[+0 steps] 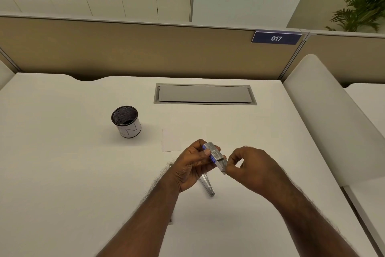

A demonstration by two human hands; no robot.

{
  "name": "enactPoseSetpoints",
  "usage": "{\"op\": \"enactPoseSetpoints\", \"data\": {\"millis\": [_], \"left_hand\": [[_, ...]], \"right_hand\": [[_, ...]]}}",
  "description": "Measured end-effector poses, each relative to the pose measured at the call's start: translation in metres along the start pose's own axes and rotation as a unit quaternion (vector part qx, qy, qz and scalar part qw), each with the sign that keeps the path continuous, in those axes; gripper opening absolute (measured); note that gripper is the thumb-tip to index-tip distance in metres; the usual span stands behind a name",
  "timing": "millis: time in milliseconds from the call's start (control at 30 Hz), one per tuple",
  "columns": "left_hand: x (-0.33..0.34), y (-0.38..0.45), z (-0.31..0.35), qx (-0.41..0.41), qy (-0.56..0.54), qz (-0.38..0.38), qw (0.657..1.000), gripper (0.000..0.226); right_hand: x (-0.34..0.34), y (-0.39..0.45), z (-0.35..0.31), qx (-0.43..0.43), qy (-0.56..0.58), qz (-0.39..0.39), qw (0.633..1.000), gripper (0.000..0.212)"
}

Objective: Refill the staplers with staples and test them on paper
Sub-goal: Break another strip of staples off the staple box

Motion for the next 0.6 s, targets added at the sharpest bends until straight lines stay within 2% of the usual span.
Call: {"op": "enactPoseSetpoints", "data": {"millis": [300, 600], "left_hand": [[0.0024, -0.0026, -0.0018, -0.008, 0.004, -0.009, 1.000, 0.007], [0.0030, -0.0032, -0.0007, -0.007, 0.008, -0.006, 1.000, 0.007]], "right_hand": [[-0.0047, -0.0051, -0.0032, -0.008, -0.012, 0.021, 1.000, 0.026], [-0.0073, -0.0084, -0.0065, -0.014, 0.022, 0.024, 0.999, 0.018]]}}
Point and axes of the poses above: each hand's wrist, its own y-axis towards the middle knuckle, its own x-axis out of the palm, z = x × y, the point moved 3 cm from there along y, towards the middle knuckle
